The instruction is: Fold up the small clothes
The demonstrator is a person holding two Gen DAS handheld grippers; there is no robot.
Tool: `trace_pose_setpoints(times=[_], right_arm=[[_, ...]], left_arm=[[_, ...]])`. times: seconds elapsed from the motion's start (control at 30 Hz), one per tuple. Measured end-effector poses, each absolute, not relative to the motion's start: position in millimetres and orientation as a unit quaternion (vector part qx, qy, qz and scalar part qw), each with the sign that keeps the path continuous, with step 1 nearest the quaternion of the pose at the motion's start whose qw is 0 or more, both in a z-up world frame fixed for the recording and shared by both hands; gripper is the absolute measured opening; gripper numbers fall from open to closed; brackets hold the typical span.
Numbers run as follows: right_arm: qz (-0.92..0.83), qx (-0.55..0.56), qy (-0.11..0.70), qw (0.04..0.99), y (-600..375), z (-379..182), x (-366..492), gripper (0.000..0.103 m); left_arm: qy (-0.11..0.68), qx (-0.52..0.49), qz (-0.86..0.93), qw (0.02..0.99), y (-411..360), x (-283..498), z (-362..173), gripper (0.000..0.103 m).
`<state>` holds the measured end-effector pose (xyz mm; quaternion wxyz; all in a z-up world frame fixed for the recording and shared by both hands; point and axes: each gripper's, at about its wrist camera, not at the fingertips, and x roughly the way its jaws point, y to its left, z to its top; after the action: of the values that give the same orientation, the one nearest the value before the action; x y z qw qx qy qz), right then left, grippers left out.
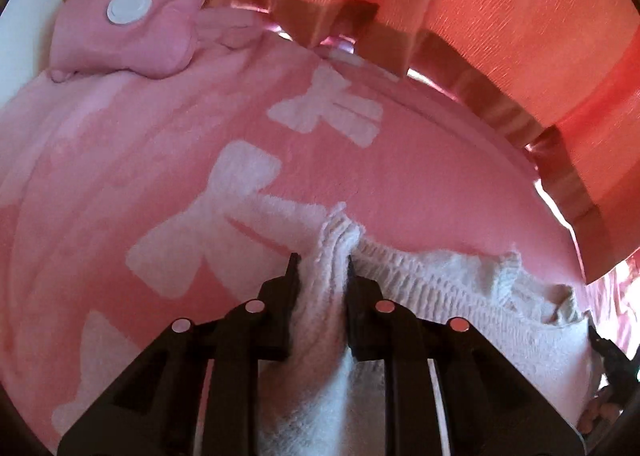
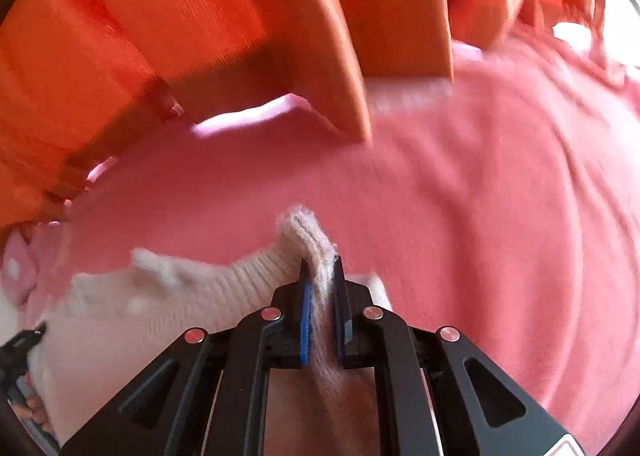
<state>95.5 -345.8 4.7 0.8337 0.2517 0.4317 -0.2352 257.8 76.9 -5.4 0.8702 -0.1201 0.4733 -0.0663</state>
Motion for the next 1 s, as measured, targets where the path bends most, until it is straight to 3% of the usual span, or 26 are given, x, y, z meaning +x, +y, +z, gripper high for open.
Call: trace_pose_setpoints(times=[0.1, 0.17, 0.27, 0.33, 0.4, 0.5, 0.57, 0.67, 0.8, 1.0], right_arm=[[-0.239, 0.228, 0.401, 0.854, -333, 37, 92, 0.018], [-0.261, 0.203, 0.377, 0.865, -318, 55, 88, 0.02], [-0.183, 0.179, 0.36, 0.897, -276, 81, 89, 0.02], [-0.117, 0.167, 0.374, 0.905, -244, 87, 92, 0.02], [-0.032, 0.158, 0.42, 0.893, -206, 75, 102, 0.02], [0.008, 0.12, 0.534, 0.837, -161, 23, 125, 0.018], [-0.01, 0.085, 0.519, 0.851, -149, 25, 127, 0.018], [0.01, 0.131, 0.478, 0.869, -150, 56, 118, 0.018], [-0.015, 0.105, 0.536, 0.837, -144, 23, 134, 0.018], [0.008, 0.13, 0.492, 0.861, -136, 51, 128, 0.018]], left_arm=[[0.458, -0.11, -0.076, 0.879, 75, 253, 11, 0.026], [0.458, -0.081, -0.056, 0.883, 71, 251, 11, 0.034], [0.457, -0.092, -0.059, 0.883, 70, 239, 25, 0.037], [0.428, -0.094, -0.075, 0.896, 65, 223, 46, 0.059], [0.406, -0.077, -0.079, 0.907, 57, 208, 56, 0.068], [0.425, -0.039, -0.088, 0.9, 41, 198, 46, 0.068], [0.45, -0.034, -0.092, 0.887, 36, 198, 32, 0.067], [0.457, -0.044, -0.095, 0.884, 38, 195, 31, 0.067], [0.453, -0.049, -0.088, 0.886, 42, 192, 32, 0.067], [0.446, -0.06, -0.077, 0.89, 55, 185, 40, 0.069]])
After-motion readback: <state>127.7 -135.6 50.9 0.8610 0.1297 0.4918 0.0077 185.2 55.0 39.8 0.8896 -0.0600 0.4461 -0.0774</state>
